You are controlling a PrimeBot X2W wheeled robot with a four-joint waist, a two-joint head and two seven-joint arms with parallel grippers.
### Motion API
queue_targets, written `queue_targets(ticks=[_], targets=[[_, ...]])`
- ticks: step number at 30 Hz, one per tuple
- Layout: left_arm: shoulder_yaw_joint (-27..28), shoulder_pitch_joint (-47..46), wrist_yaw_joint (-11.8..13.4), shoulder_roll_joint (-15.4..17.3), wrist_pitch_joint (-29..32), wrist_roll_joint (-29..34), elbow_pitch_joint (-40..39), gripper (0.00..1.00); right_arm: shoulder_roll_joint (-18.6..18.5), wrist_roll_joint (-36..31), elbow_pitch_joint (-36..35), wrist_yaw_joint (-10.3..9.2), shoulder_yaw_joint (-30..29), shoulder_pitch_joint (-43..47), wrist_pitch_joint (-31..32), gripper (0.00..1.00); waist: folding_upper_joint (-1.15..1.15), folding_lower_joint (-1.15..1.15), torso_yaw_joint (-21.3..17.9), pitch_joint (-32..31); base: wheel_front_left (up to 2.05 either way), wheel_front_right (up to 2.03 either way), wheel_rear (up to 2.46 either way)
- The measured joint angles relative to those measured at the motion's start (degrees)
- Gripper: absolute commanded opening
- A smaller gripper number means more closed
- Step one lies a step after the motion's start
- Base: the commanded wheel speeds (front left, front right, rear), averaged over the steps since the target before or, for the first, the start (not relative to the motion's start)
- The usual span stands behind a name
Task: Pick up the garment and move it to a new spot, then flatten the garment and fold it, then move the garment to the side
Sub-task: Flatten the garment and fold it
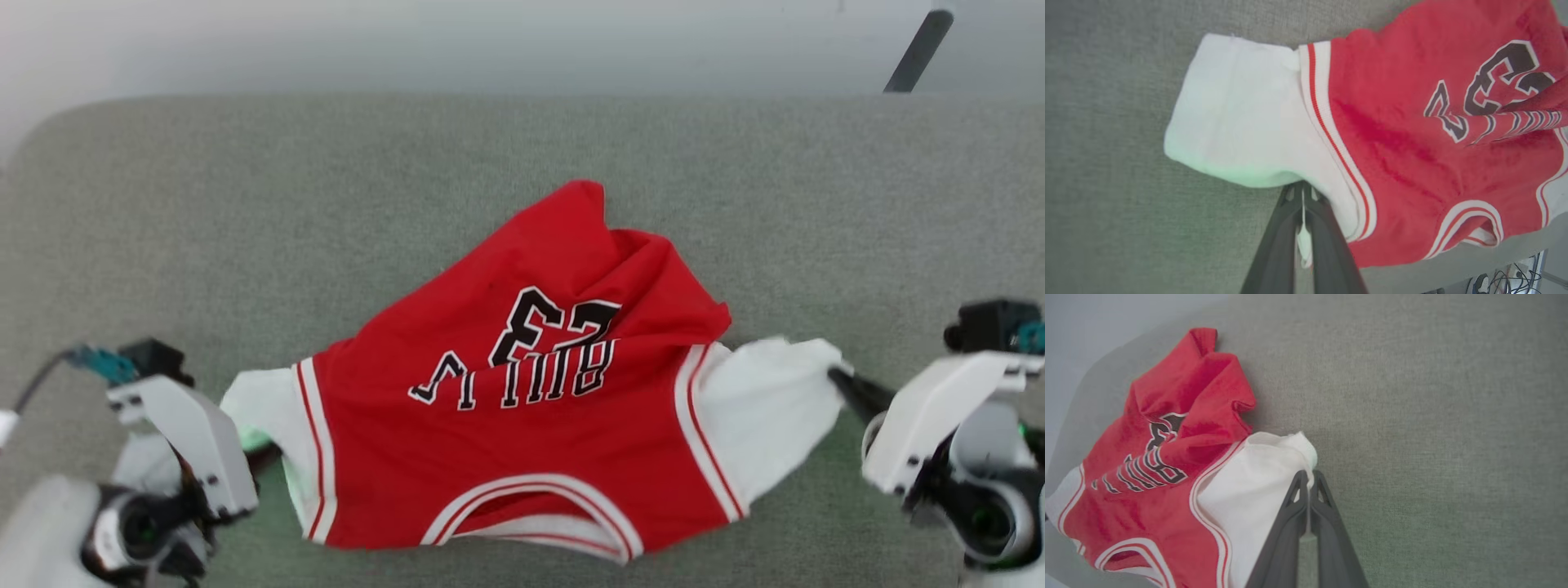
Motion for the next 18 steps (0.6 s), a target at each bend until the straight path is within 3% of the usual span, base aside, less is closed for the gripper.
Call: queue_targets(ticks=[9, 18], targets=[[0.2, -7.9, 1.9, 5.4, 6.2, 1.5, -4.5, 0.00, 0.0, 0.8, -2.1, 0.00, 0.2, -10.8, 3.3, 0.00, 0.00, 0.00, -0.1, -5.4, 0.00, 0.00, 0.00], [-1.2, -19.2, 0.8, 6.2, 8.3, 3.8, -1.9, 0.00, -2.0, 1.4, 2.8, 0.00, 2.2, -23.2, 0.1, 0.00, 0.00, 0.00, -0.4, -10.3, 0.00, 0.00, 0.00]])
